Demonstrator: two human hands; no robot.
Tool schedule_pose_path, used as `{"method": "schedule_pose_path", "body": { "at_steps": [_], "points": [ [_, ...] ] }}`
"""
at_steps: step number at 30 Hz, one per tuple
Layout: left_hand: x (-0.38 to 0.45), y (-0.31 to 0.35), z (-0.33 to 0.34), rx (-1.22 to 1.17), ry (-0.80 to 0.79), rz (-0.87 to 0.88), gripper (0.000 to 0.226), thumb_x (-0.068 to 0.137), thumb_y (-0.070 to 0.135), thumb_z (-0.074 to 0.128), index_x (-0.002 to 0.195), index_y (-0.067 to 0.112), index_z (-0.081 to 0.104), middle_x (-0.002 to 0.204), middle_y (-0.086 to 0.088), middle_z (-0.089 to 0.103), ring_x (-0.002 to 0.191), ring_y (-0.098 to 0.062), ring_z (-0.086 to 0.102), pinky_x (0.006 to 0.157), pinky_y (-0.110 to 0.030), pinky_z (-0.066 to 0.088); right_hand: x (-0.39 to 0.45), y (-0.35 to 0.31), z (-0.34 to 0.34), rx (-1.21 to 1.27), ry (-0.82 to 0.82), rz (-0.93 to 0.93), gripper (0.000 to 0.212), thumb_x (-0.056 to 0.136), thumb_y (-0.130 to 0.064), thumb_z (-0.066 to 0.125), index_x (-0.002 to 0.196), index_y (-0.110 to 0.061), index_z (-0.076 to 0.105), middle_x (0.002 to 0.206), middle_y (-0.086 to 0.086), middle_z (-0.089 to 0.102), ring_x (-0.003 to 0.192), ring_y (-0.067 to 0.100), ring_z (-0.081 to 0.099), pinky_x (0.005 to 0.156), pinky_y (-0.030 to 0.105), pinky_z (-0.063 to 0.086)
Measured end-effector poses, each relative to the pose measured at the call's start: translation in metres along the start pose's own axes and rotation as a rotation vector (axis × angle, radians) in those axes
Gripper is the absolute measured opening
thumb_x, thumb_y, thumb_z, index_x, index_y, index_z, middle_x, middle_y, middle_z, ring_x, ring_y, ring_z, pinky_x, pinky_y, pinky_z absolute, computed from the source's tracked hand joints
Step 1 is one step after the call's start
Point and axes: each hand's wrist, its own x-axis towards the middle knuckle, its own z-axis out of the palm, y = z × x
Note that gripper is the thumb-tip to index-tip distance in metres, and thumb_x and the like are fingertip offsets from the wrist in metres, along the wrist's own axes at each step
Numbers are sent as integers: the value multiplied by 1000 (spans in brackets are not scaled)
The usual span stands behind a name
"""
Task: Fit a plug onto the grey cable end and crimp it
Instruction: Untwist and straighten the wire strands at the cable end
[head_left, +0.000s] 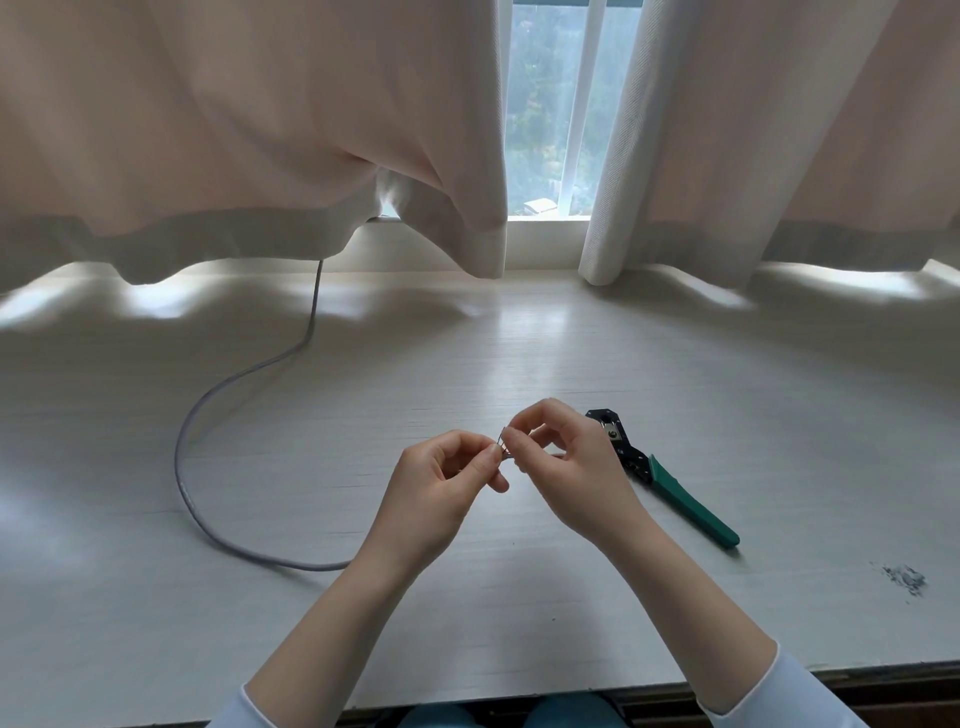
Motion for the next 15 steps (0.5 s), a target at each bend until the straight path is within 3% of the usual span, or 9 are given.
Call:
{"method": "schedule_pose_path", "body": {
  "at_steps": [6, 10, 15],
  "points": [
    [1, 1, 1, -20, 25, 1, 15, 90, 22, 64, 76, 21, 70, 61, 5, 67, 41, 2, 46, 46, -10, 33, -2, -2, 4, 42, 26, 4, 12, 88, -13, 64, 76, -15, 64, 74, -4, 68, 70, 18, 61, 73, 51, 54],
    [2, 0, 2, -29, 103, 3, 17, 90, 22, 64, 74, 25, 70, 61, 4, 68, 42, 0, 44, 48, -17, 33, -4, -2, 7, 86, 57, 42, 13, 88, -11, 64, 76, -12, 64, 62, -10, 62, 56, 11, 60, 66, 51, 56],
    [3, -1, 1, -61, 130, 0, 16, 90, 21, 64, 76, 24, 71, 60, 5, 67, 45, 2, 48, 48, -12, 35, -6, 0, 8, 97, 14, 88, 14, 90, -11, 62, 77, -11, 61, 60, -8, 58, 56, 10, 59, 64, 45, 59]
  ]
}}
